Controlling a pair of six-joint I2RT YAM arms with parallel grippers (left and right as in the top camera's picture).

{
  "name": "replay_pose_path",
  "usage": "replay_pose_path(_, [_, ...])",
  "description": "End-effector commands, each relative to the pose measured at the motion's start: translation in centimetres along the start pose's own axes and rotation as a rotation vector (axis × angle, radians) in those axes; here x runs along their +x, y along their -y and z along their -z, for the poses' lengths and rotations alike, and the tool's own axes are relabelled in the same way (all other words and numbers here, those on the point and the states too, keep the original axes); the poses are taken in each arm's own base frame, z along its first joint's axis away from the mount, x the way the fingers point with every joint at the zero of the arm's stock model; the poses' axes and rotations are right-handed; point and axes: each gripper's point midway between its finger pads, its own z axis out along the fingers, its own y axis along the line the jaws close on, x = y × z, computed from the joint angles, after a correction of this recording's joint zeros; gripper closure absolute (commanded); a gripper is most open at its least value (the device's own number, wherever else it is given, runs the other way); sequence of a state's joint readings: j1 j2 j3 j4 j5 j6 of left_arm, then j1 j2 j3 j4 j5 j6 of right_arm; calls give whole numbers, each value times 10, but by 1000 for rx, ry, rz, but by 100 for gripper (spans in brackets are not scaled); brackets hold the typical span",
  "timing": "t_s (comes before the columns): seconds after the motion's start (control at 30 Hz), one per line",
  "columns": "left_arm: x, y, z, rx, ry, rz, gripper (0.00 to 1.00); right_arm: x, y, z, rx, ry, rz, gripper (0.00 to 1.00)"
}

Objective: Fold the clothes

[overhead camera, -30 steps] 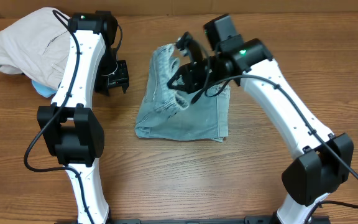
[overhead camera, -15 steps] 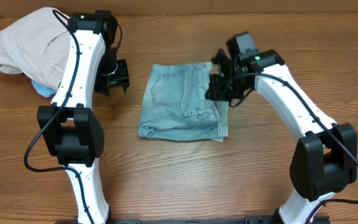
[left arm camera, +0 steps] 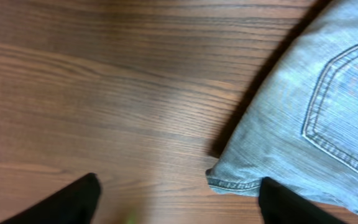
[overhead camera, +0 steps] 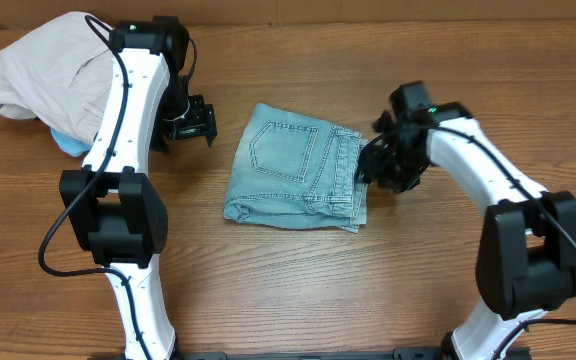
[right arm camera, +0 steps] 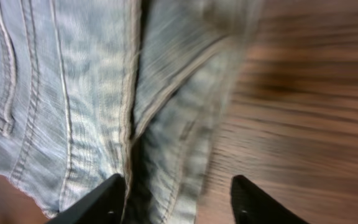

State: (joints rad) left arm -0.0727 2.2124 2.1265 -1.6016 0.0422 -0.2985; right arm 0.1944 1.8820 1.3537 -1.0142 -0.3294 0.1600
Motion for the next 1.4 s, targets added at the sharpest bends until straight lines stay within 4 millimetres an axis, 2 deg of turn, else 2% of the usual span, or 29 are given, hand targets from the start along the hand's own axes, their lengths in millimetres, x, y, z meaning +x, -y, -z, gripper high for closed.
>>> replay_pose_path(0.0, [3, 16, 3, 82, -2, -73, 66, -30, -25, 62, -39, 185, 59, 65])
replay_pose_path(0.03, [3, 24, 4, 124, -1, -94, 89, -31, -33, 69, -65, 203, 74, 76])
replay_pose_path(0.07, [2, 30, 5, 158, 1, -108, 96, -31, -43, 73, -98, 215, 93, 83])
replay_pose_path(0.13, [0, 39, 6, 192, 15, -128, 96, -28, -61, 75, -154, 216, 130, 91])
replay_pose_path(0.2, [-2, 46, 6, 199, 31, -143, 96, -24, -71, 68, -161, 202, 158, 93])
replay_pose_path(0.33, [-1, 65, 1, 201, 47, -189, 96, -10, -83, 33, -153, 142, 212, 91])
replay_pose_path(0.4, [5, 76, -4, 197, 41, -226, 96, 0, -75, 9, -108, 89, 210, 91])
replay_pose_path(0.53, [22, 92, -26, 168, -5, -289, 96, 23, -47, -31, -36, -26, 163, 91])
replay_pose_path(0.7, [42, 97, -59, 133, -71, -315, 96, 47, -9, -65, 13, -131, 82, 90])
replay_pose_path(0.83, [61, 97, -76, 162, -153, -305, 96, 55, -1, -68, 24, -164, 65, 90])
replay_pose_path(1.0, [91, 83, -106, 130, -273, -281, 95, 52, -5, -68, 5, -155, 69, 90])
replay_pose_path(1.07, [99, 75, -125, 110, -295, -242, 86, 52, -7, -69, -7, -154, 69, 89])
replay_pose_path(1.13, [95, 65, -145, 64, -264, -192, 78, 51, -7, -69, -8, -150, 71, 89])
replay_pose_path(1.2, [85, 47, -162, -9, -207, -98, 76, 53, -10, -68, -21, -158, 68, 89])
replay_pose_path(1.3, [71, 40, -167, 14, -171, -5, 83, 57, -15, -66, -48, -176, 62, 88])
replay_pose_path(1.37, [52, 41, -162, 69, -125, 24, 87, 57, -16, -62, -46, -182, 59, 88])
